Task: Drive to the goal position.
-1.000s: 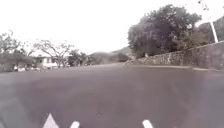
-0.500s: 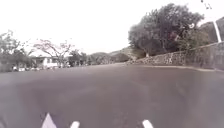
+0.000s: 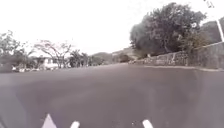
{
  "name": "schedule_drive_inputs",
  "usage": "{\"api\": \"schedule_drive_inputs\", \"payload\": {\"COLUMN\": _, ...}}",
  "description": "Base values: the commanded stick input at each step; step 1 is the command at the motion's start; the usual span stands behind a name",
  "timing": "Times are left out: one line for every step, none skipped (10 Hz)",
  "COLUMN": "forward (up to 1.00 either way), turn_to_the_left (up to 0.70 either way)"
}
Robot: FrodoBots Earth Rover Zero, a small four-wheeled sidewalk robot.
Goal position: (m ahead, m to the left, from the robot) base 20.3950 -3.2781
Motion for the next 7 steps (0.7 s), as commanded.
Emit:
{"api": "schedule_drive_inputs", "payload": {"forward": 0.50, "turn_to_the_left": -0.45}}
{"api": "schedule_drive_inputs", "payload": {"forward": 0.50, "turn_to_the_left": -0.35}}
{"api": "schedule_drive_inputs", "payload": {"forward": 0.50, "turn_to_the_left": 0.00}}
{"api": "schedule_drive_inputs", "payload": {"forward": 0.50, "turn_to_the_left": 0.00}}
{"api": "schedule_drive_inputs", "payload": {"forward": 0.50, "turn_to_the_left": 0.00}}
{"api": "schedule_drive_inputs", "payload": {"forward": 0.50, "turn_to_the_left": 0.00}}
{"api": "schedule_drive_inputs", "payload": {"forward": 0.50, "turn_to_the_left": 0.00}}
